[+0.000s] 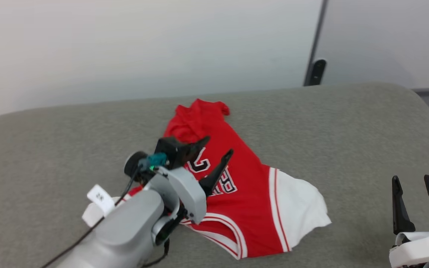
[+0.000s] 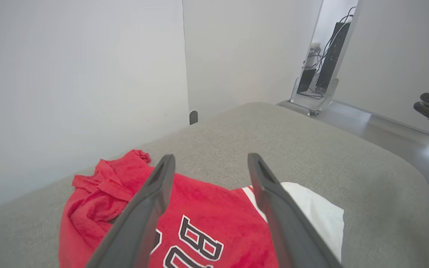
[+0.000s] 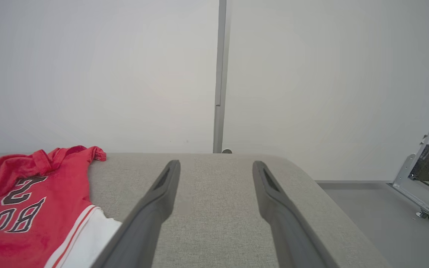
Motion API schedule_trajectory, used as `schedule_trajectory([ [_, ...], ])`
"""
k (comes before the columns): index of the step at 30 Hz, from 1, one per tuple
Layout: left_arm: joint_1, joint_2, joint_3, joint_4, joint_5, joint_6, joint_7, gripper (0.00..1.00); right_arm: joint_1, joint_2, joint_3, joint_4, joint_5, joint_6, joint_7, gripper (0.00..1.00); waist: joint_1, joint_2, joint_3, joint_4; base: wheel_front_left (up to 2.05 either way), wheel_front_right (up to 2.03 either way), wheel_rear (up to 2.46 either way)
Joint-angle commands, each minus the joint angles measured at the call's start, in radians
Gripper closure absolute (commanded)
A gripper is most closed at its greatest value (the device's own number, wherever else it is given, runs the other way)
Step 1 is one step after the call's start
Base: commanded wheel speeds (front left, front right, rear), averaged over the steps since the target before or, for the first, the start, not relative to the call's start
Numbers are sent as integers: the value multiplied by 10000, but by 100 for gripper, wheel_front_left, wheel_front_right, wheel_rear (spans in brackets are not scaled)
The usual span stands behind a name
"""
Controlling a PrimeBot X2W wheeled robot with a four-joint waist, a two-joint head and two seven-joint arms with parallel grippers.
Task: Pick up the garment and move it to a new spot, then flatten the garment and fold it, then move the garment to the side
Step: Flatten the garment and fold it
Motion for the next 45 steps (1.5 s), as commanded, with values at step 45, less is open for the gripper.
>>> schedule_trajectory([
  [45,8511,-1477,10546,-5425,5896,215,-164,0,1116,525,-239,-1224,-78,-11,-8,0,0,0,-313,924,0,0,0],
])
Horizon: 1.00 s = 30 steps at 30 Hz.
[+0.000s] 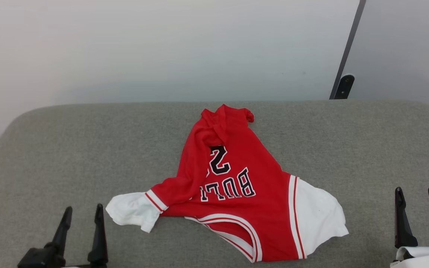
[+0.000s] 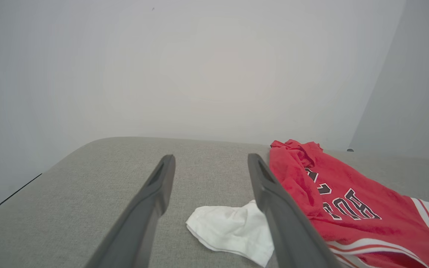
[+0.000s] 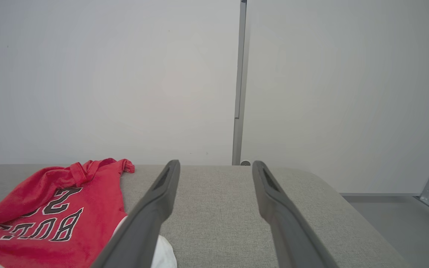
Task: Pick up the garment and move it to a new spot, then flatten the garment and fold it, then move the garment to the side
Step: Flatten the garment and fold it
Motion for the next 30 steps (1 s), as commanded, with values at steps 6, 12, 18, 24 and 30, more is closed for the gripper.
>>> schedule_trajectory([
  [6,179,-322,392,-188,444,-265,1,0,60,-25,81,-48,4,-11,-8,0,0,0,93,-65,0,0,0],
  [12,143,-534,486,-201,731,-392,2,0,-81,-61,84,8,37,-11,-6,0,0,0,166,-350,0,0,0],
  [18,17,-674,338,-171,938,-472,1,0,-70,-99,-161,44,80,-11,-6,0,0,0,333,-866,0,0,0],
  [24,-47,-595,278,446,827,-525,2,0,-144,-178,-118,103,171,-11,-8,0,0,0,459,-1297,0,0,0],
  [30,-535,266,-423,1373,-364,-542,1914,0,-230,-233,28,177,222,-11,-8,0,0,0,564,-1605,0,0,0],
])
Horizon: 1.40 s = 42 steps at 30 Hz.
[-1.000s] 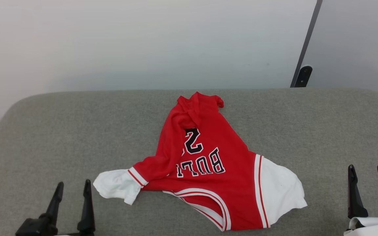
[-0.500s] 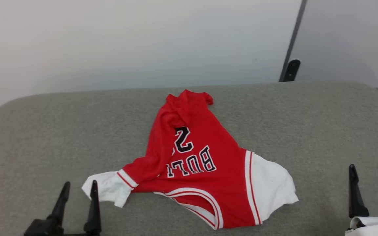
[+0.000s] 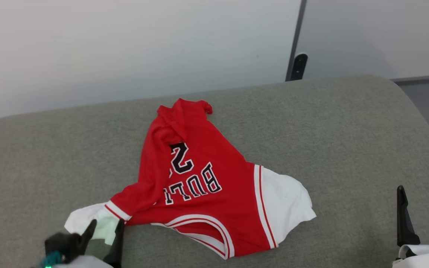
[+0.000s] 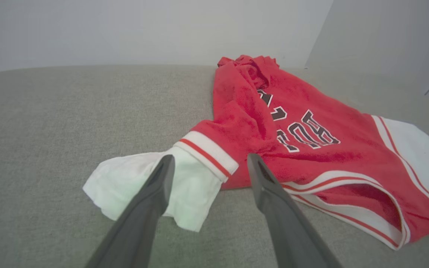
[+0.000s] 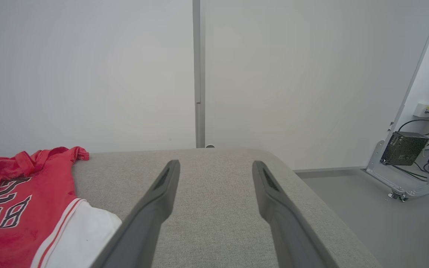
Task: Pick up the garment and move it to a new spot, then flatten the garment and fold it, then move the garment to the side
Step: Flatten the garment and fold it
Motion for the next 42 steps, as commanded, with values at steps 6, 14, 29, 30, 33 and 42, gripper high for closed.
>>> schedule_trajectory([
  [6,-626,1337,-526,-159,-1929,-16,3073,0,-199,-48,110,134,138,-11,-8,0,0,0,223,-287,0,0,0],
  [14,-1605,2548,-352,-25,-3257,207,6896,0,-421,-50,187,265,197,-11,-6,0,0,0,487,-486,0,0,0],
  [29,-2658,3028,-1027,134,-3437,1158,10487,0,-677,3,153,313,286,-11,-8,0,0,0,925,-579,0,0,0],
  [30,-2726,3033,-1073,76,-3426,1178,10580,0,-688,7,155,319,287,-11,-8,0,0,0,943,-579,0,0,0],
  [33,-2834,2923,-1154,16,-3464,1281,10773,0,-697,12,145,331,288,-11,-8,0,0,0,975,-567,0,0,0],
  [42,-3267,2860,-1658,155,-3216,1100,10902,0,-788,49,185,387,267,-11,-8,0,0,0,1126,-533,0,0,0],
])
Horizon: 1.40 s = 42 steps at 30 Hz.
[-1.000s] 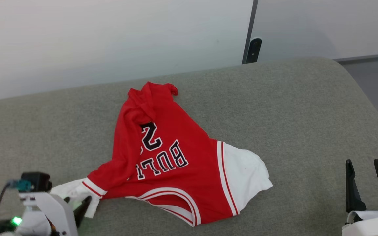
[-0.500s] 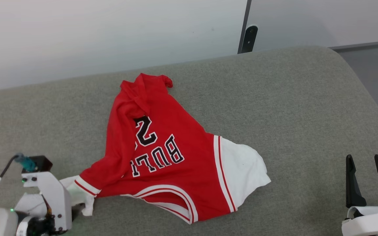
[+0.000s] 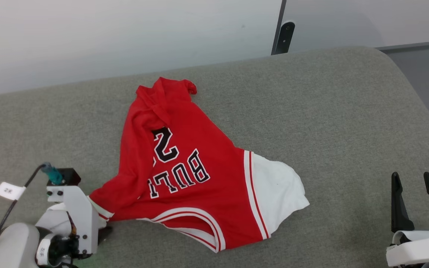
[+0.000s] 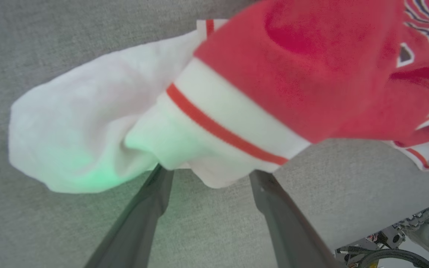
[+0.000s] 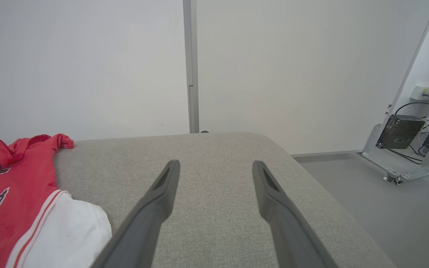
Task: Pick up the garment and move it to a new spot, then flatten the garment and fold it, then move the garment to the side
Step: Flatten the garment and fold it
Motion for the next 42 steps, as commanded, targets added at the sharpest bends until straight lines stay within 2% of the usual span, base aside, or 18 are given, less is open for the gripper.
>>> schedule_trajectory([
  [1,-132,14,-59,122,101,-44,-10,0,-118,16,1,20,15,-11,-10,0,0,0,31,-2,0,0,0],
  [6,-310,-24,-278,781,168,-178,16,0,-211,19,33,74,56,-11,-10,0,0,0,99,-30,0,0,0],
  [7,-355,-68,-280,935,121,-168,6,51,-226,23,25,79,56,-11,-10,0,0,0,105,-34,0,0,0],
  [8,-397,-109,-278,1032,73,-185,-13,67,-233,27,14,81,59,-11,-10,0,0,0,112,-39,0,0,0],
  [9,-454,-133,-293,1101,64,-215,-81,91,-232,28,7,80,53,-11,-10,0,0,0,117,-41,0,0,0],
  [10,-514,-171,-283,1191,40,-204,-130,100,-227,26,4,79,43,-11,-10,0,0,0,120,-41,0,0,0],
  [17,-886,-34,-381,1430,-13,-272,117,100,-141,42,-51,91,19,-11,-10,0,0,0,63,22,0,0,0],
  [27,-1367,887,-435,567,237,-405,864,100,-3,74,-105,152,-19,-11,-9,0,0,0,-52,208,0,0,0],
  [34,-1917,1292,-587,263,468,-570,929,100,-94,-2,26,212,64,-11,-9,0,0,0,19,267,0,0,0],
  [42,-2973,1601,-1175,593,897,-915,719,100,-266,-136,170,278,135,-11,-8,0,0,0,376,-12,0,0,0],
])
